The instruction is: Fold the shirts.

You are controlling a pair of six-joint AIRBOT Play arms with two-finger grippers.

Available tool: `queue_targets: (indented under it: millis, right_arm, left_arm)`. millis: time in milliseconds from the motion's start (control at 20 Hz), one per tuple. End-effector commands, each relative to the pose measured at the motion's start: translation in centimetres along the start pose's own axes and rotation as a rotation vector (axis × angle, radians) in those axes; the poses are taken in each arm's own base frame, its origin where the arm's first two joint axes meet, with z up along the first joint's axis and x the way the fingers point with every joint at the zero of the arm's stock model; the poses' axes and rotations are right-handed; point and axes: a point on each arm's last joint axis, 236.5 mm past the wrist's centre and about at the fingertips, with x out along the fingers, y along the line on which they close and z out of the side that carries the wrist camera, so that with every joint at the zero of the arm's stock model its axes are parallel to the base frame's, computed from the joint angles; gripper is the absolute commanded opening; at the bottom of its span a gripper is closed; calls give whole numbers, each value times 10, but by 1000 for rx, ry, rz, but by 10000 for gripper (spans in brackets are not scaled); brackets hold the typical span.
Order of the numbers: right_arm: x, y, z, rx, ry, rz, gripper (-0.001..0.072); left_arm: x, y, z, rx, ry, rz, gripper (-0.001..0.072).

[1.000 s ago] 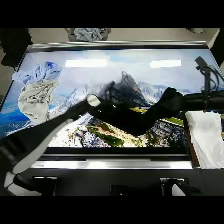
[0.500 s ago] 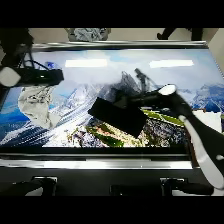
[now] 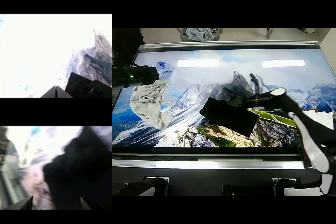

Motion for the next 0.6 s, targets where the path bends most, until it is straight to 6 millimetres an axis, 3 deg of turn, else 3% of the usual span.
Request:
queue_targets:
  millis: [0, 100, 150, 250, 350, 450, 550]
  right_arm:
    - [-105, -84, -44, 37, 175, -359, 647]
    - [-151, -119, -98, 118, 329, -503, 617]
    - [-153, -124, -120, 165, 359, -500, 617]
    - [-121, -119, -145, 262, 305, -384, 617]
    - [-79, -106, -132, 323, 100, -230, 617]
    - [-60, -105, -120, 392, -52, -173, 617]
    - [-45, -106, -125, 431, -62, -173, 616]
  left_arm:
    - [6, 6, -12, 9, 28, 15, 25]
    - [11, 8, -20, 7, 50, 19, 25]
    - [13, 8, -23, 6, 58, 20, 25]
    - [14, 8, -25, 5, 64, 20, 25]
    - [13, 5, -25, -2, 64, 8, 25]
    - [13, 2, -25, -10, 65, -6, 26]
    - [13, 2, -25, -10, 64, -6, 26]
